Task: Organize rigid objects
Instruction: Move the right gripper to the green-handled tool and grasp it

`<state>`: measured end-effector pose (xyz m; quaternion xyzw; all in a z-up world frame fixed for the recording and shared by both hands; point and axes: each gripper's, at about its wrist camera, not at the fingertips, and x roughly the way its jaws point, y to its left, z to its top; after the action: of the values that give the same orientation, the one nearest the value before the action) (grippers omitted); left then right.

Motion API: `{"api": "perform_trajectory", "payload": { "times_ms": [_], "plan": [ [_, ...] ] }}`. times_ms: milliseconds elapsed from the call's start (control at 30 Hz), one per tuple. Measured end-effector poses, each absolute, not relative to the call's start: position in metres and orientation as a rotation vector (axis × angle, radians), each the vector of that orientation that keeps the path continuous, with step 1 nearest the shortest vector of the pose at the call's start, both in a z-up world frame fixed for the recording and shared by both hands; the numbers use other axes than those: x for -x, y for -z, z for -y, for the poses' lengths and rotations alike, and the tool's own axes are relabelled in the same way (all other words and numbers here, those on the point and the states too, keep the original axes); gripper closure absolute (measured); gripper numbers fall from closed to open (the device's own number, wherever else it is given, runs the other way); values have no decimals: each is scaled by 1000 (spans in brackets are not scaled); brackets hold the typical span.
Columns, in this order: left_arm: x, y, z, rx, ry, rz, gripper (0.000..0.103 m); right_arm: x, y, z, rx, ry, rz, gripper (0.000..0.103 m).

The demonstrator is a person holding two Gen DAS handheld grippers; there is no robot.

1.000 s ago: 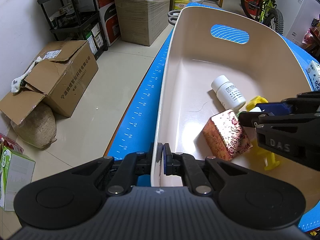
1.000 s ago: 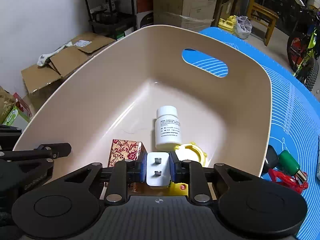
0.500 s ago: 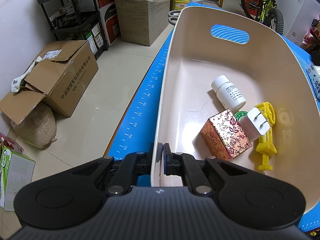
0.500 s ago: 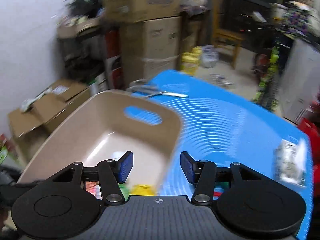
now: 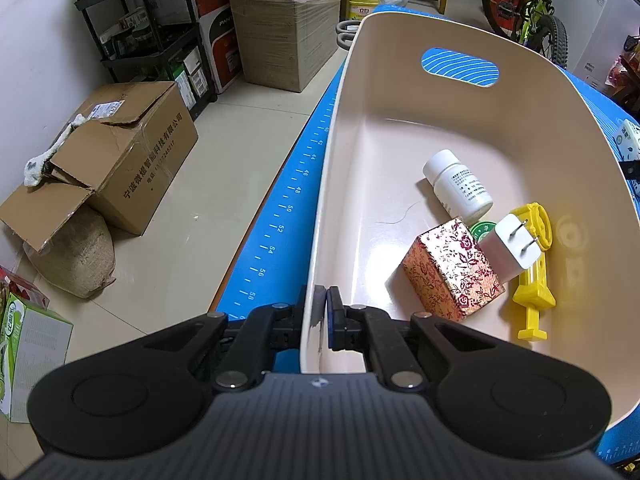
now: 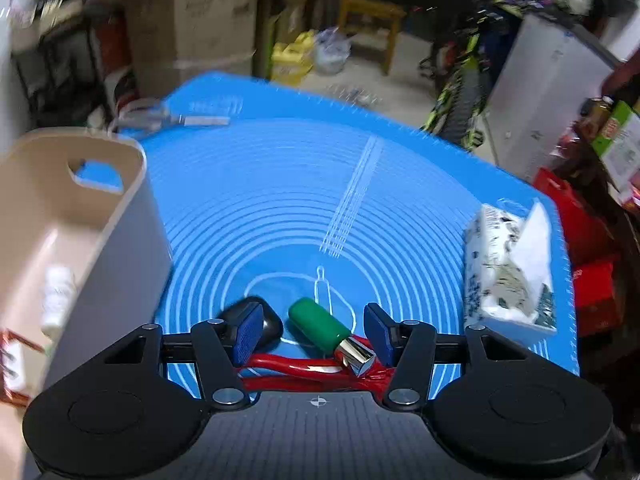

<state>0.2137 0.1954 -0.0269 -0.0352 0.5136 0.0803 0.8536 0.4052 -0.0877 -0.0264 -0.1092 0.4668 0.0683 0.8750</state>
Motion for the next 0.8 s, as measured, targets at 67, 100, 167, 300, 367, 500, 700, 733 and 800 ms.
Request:
{"api": "perform_trajectory", "payload": {
  "times_ms": [67,100,167,300,367,500,700,733,800],
  "plan": [
    [-214,27,-196,73,-169,-1081,94,-410,36,83,269,-148,-988,38],
    [-214,27,-196,73,-169,-1081,94,-413,41,82,295,-148,-995,38],
    [-214,27,-196,73,-169,-1081,94,-419,49,81,317,-148,-1012,39],
    [-214,27,-196,73,-169,-1081,94,-428,64,81,340,-166,-1051,42],
    [-214,27,-196,73,-169,-1081,94,-431,72,79,358,-169,-1065,44],
    [-214,27,-196,73,-169,-1081,94,-433,82,73,392,-164,-1065,57],
    [-214,27,-196,71,-170,-1081,94,-426,82,69,439,-195,-1044,64],
    [-214,27,-196,70,-170,-1081,94,-424,80,69,444,-204,-1036,65],
    [-214,27,-196,70,-170,-1081,94,-419,77,71,446,-209,-1022,70]
  ]
}}
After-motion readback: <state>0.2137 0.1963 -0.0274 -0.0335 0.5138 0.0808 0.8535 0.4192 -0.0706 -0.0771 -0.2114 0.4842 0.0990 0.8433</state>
